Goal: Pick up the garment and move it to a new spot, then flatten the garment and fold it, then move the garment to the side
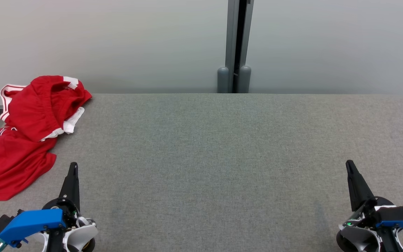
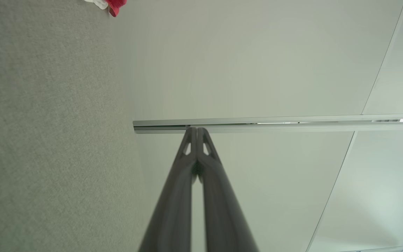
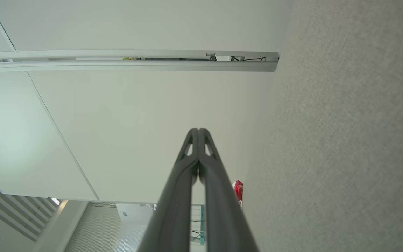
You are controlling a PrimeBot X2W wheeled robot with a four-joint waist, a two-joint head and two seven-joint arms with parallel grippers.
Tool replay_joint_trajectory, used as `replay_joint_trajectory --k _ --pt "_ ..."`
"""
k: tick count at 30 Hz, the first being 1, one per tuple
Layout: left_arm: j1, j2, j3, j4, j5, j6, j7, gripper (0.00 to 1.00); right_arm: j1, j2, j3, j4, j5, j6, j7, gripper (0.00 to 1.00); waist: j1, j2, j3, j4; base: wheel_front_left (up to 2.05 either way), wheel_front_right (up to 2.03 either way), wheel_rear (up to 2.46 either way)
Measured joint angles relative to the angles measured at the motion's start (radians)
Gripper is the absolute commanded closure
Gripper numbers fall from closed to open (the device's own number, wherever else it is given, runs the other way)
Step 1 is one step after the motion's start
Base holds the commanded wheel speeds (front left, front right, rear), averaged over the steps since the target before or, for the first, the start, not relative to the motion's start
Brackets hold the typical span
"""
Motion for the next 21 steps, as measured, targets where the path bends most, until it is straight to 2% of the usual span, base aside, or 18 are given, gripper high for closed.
replay_joint_trajectory --k 21 --pt "0.0 0.0 0.0 0.0 0.0 0.0 0.0 1.0 0.0 0.0 0.0 0.0 0.0 0.0 0.0 1.0 0.0 0.0 0.0 0.0 0.0 0.0 0.0"
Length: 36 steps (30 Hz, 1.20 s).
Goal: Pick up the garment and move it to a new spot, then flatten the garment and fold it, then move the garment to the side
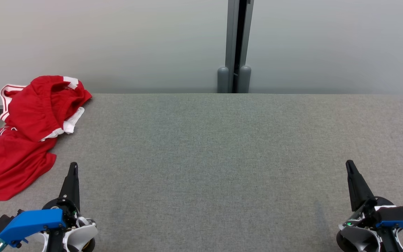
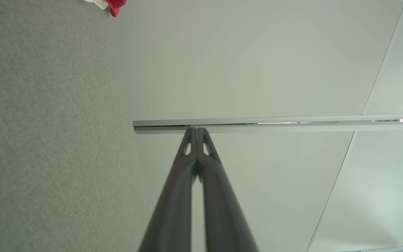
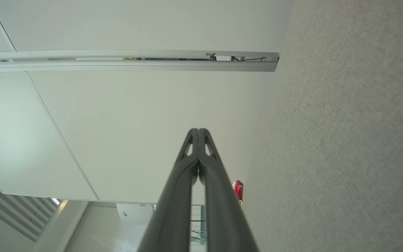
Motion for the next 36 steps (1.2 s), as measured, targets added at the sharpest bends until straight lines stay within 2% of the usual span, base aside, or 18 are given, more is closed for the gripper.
replay_joint_trajectory --k 15,16,23,32,36 --pt "0.0 0.0 0.0 0.0 0.0 0.0 0.0 1.0 0.0 0.0 0.0 0.0 0.0 0.0 0.0 1.0 0.0 0.0 0.0 0.0 0.0 0.0 0.0" --pt "0.0 0.0 0.0 0.0 0.0 0.0 0.0 0.0 0.0 0.0 0.0 0.0 0.0 0.0 0.0 0.0 0.0 0.0 0.0 0.0 0.0 0.0 0.0" --pt "0.064 -0.011 -0.005 0.051 0.002 0.0 -0.008 0.0 0.052 0.01 0.008 0.052 -0.001 -0.002 -0.006 0.0 0.0 0.0 0.0 0.0 0.0 0.0 0.0" --pt "0.067 -0.011 -0.051 0.03 0.029 0.0 -0.051 0.0 0.056 0.011 0.027 0.047 -0.025 -0.002 -0.051 0.0 0.0 0.0 0.001 0.0 0.0 0.0 0.0" --pt "0.069 -0.011 -0.062 0.016 0.057 0.0 -0.071 0.0 0.058 0.011 0.024 0.039 -0.072 -0.002 -0.07 0.0 0.0 0.0 0.002 0.0 0.0 0.0 0.0"
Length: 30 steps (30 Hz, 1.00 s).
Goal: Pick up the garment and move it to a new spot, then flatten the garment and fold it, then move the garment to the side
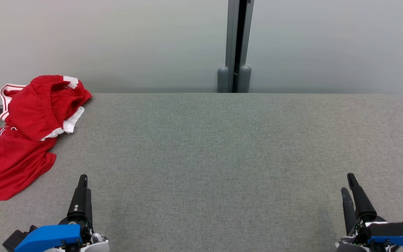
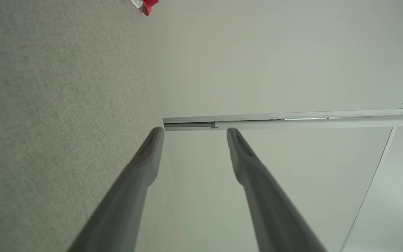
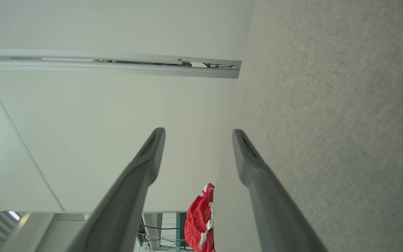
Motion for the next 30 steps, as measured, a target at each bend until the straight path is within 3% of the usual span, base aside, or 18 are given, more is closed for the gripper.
replay_joint_trajectory --k 8,19,30 --pt "0.0 0.0 -0.007 -0.03 0.127 0.0 -0.034 0.0 0.005 0.0 -0.019 -0.03 -0.133 0.0 -0.035 0.0 0.0 0.0 0.001 0.0 0.0 0.0 0.0" --pt "0.0 0.002 -0.062 -0.071 0.385 0.016 -0.077 0.0 0.009 -0.001 -0.017 -0.081 -0.342 0.0 -0.075 0.0 0.0 0.0 0.004 0.0 0.0 0.0 0.0" --pt "0.014 0.002 -0.104 -0.073 0.607 0.032 -0.117 0.0 0.034 -0.002 0.055 -0.101 -0.648 0.0 -0.118 0.0 0.0 0.0 0.004 0.0 0.0 0.0 0.0"
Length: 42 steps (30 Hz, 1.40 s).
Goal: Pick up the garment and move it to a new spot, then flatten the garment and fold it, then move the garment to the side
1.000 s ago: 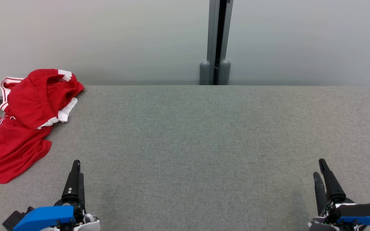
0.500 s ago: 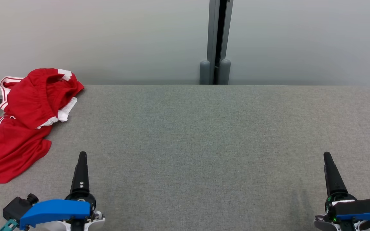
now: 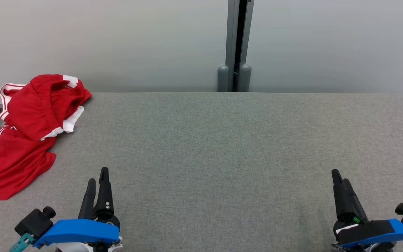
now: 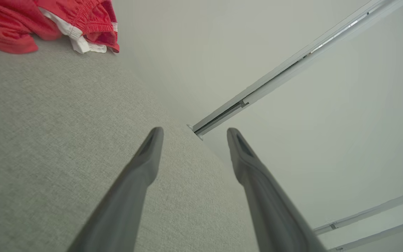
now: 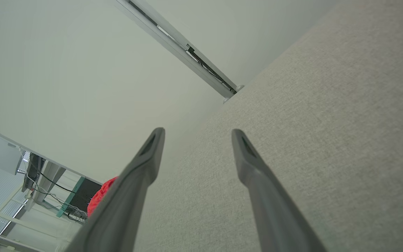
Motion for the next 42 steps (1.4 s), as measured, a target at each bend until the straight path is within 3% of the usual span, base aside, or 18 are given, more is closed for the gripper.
replay_joint_trajectory --k 8,19,42 --pt "0.018 0.001 -0.016 0.013 0.171 0.009 -0.025 0.0 0.005 -0.001 0.018 0.009 -0.121 0.0 -0.025 0.0 0.0 0.0 -0.001 -0.001 0.0 0.0 0.0" --pt "0.023 0.002 -0.036 0.043 0.319 0.018 -0.056 0.0 0.012 -0.002 0.037 0.011 -0.266 0.0 -0.056 0.0 0.0 0.0 -0.003 -0.002 0.0 0.0 0.0" --pt "0.024 0.004 -0.068 0.09 0.539 0.041 -0.114 0.0 0.018 -0.004 0.056 0.047 -0.515 0.0 -0.113 0.0 0.0 0.0 -0.002 -0.002 0.0 0.0 0.0"
